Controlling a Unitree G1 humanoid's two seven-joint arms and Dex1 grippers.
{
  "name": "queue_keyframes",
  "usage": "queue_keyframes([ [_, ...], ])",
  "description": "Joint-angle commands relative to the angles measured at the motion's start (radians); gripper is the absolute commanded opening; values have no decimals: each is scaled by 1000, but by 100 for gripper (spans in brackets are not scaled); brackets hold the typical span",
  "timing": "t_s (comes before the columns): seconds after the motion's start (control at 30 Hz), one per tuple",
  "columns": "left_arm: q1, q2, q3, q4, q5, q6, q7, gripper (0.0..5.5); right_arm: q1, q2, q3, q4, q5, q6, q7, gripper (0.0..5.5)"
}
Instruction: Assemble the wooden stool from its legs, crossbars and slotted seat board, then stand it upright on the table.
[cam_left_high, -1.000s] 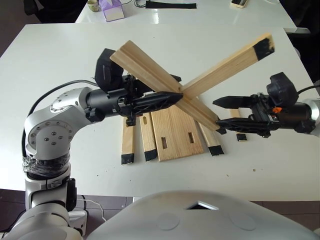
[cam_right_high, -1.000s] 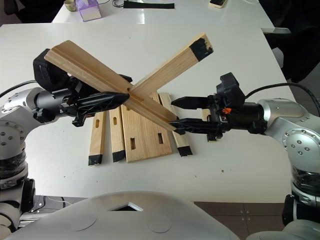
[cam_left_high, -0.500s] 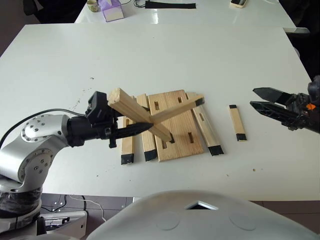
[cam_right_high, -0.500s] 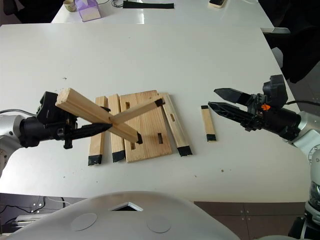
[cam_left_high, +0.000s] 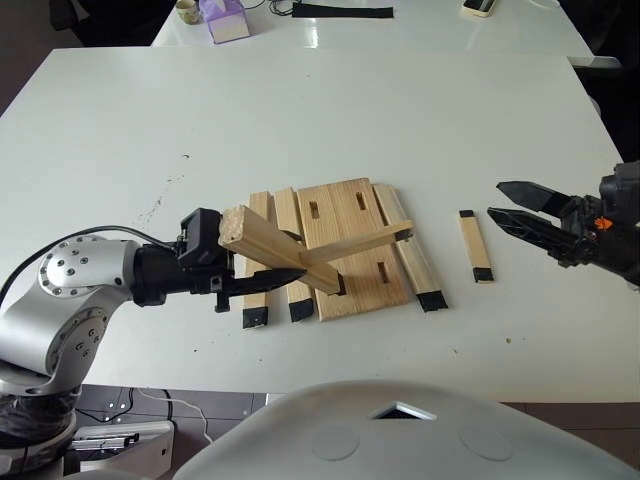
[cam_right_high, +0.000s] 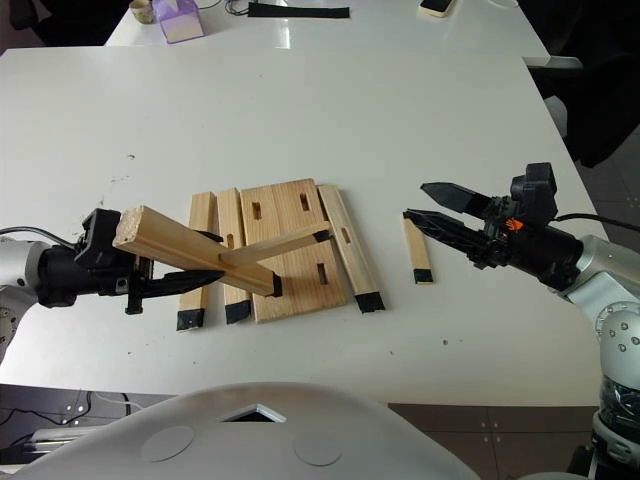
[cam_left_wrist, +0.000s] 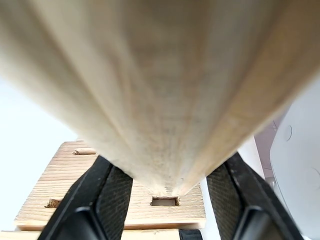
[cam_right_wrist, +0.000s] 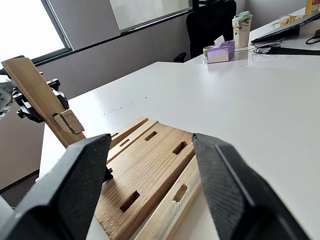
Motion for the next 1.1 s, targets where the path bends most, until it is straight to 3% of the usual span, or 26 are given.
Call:
queue_keyframes([
  [0.03, -41, 38, 31, 20, 0, 15, -2, 206, 16, 15, 9, -22, -13, -19, -12, 299],
  [1.1, -21, 82, 8, 4, 39, 16, -48, 206, 61, 49, 61, -39, -76, -90, -34, 299],
])
